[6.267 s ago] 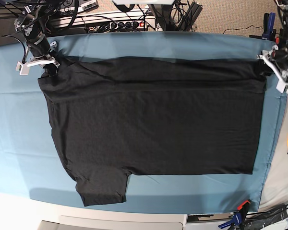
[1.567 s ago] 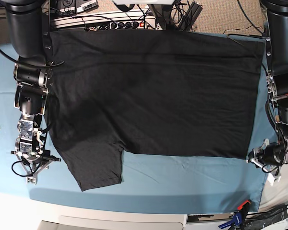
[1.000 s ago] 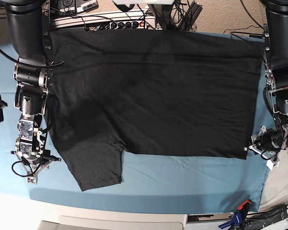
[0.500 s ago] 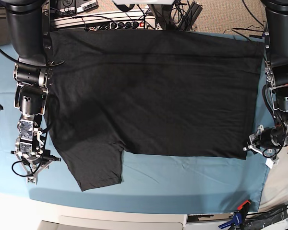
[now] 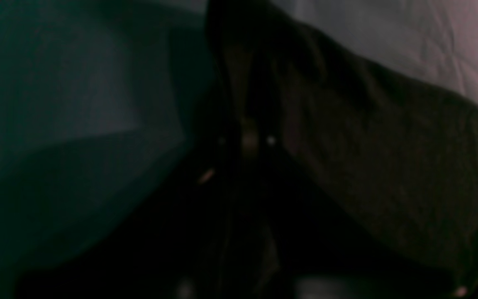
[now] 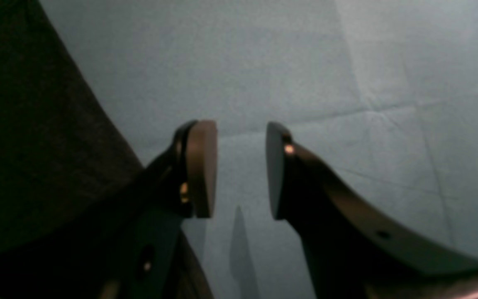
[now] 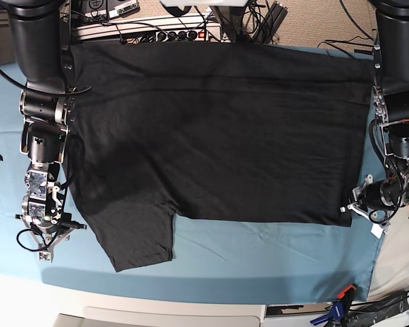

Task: Fold the T-shirt properly
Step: 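Lower both grippers onto the hem corners and close them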

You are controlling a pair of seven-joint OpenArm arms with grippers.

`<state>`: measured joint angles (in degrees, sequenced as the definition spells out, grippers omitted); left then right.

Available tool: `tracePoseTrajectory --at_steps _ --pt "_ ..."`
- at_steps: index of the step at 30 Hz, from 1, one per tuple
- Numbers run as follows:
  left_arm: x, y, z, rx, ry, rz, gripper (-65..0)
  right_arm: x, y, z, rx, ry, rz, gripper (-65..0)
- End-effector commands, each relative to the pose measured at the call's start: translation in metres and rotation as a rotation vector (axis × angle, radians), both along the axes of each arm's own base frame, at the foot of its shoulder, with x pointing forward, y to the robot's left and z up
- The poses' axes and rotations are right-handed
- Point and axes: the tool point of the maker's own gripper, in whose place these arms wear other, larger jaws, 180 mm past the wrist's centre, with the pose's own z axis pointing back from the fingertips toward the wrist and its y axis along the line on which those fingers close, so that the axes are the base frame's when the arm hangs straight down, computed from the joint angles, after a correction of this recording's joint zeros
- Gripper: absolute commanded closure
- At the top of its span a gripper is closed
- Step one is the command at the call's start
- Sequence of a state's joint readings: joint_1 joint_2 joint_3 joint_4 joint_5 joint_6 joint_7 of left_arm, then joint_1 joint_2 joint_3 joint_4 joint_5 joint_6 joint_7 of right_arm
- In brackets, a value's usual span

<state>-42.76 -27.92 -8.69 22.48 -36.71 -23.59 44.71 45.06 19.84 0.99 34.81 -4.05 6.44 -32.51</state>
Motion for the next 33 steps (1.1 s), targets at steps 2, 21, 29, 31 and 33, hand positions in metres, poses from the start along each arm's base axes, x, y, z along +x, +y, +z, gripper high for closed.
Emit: tracePoseTrajectory --at_steps 2,21,29,31,33 --pt "0.015 0.006 0.02 0.002 -0.052 0.008 0.0 0.017 -0.009 0.037 -0.04 -0.101 0.004 -20.4" --pt "0.018 0.002 0.026 0.0 -0.071 -0.024 0.0 0.012 -0.022 0.038 -0.031 -0.116 -0.098 -33.8" --pt "0.018 0.002 0.026 0.0 -0.072 -0.024 0.0 0.012 -0.008 0.028 0.23 -0.185 -0.169 -35.2" --pt "0.017 0.001 0.027 -0.001 -0.074 -0.034 0.0 0.007 -0.009 0.02 0.311 -0.216 -0.22 -35.2" --pt "0.017 0.001 0.028 -0.002 -0.079 -0.044 0.0 0.001 -0.009 0.01 0.388 -0.244 -0.259 -35.2"
